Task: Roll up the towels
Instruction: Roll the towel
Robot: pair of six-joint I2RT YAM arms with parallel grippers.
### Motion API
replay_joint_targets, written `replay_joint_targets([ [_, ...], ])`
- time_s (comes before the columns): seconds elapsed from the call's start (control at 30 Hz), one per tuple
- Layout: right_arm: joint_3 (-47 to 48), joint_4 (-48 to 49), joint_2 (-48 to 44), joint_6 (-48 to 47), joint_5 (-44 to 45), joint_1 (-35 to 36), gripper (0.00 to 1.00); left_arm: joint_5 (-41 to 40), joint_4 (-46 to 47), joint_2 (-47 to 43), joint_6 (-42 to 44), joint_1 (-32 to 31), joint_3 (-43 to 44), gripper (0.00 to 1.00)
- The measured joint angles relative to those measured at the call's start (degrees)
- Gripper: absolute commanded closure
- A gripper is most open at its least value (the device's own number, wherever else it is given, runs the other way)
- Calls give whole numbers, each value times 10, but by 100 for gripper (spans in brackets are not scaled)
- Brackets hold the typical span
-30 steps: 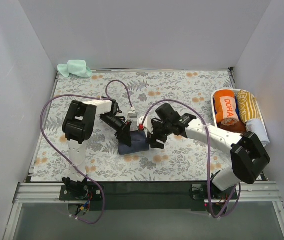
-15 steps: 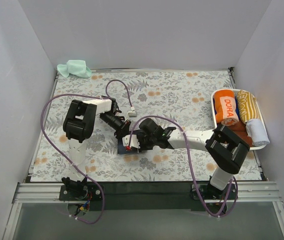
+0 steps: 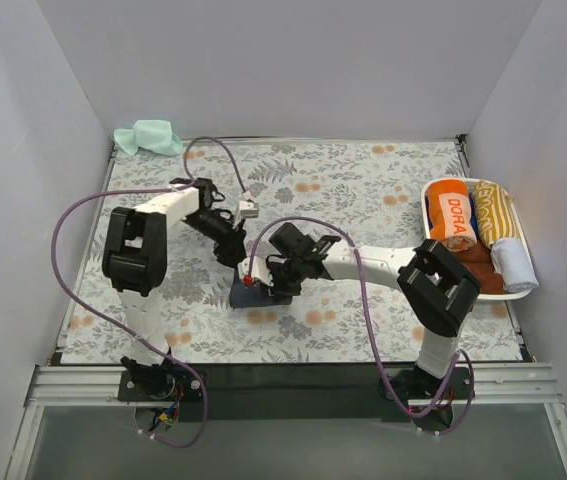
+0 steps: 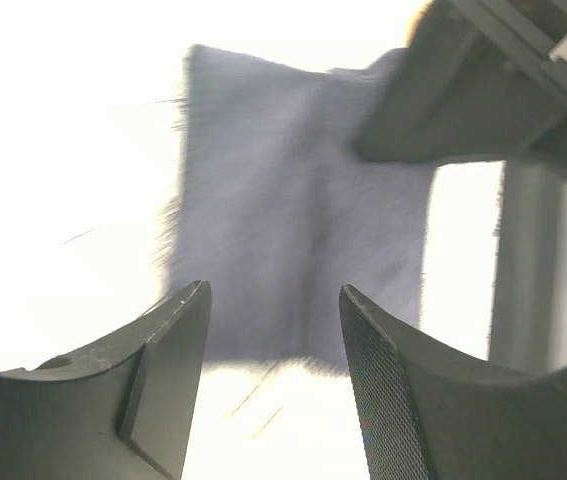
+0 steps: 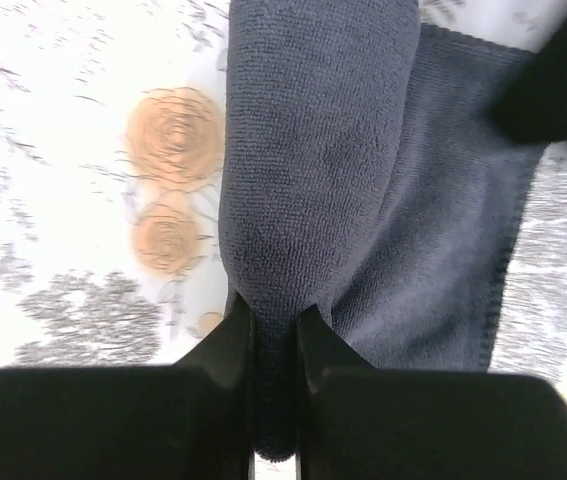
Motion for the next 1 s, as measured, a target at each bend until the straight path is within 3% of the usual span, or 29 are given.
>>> replay_joint_targets([
  [0.2,52,-70,48,65,-125,-36,99,-16,93,-110,-37,96,-45,48],
  [0.23,59,-78,59,76,-151,-45,99,-21,108,-136,-45,105,-68,45],
  [0.27,71,-91,74,85,-178,-55,99,-28,126,-163,-50,109,-96,29],
  [0.3,85,-105,91,92,-206,-65,99,-34,138,-192,-52,109,-123,21],
  [0.4,123,-148,144,106,-295,-96,99,-56,169,-282,-59,94,-198,17],
  [0.53,166,-218,214,111,-401,-126,99,-111,212,-418,-45,27,-281,16],
  [0.73,222,-351,317,106,-515,-150,99,-236,304,-592,-17,-150,-422,16],
  [0.83,244,-399,346,105,-540,-156,99,-294,345,-630,7,-217,-483,20],
  [1.0,270,-438,365,103,-543,-156,99,-350,402,-617,28,-286,-510,24],
])
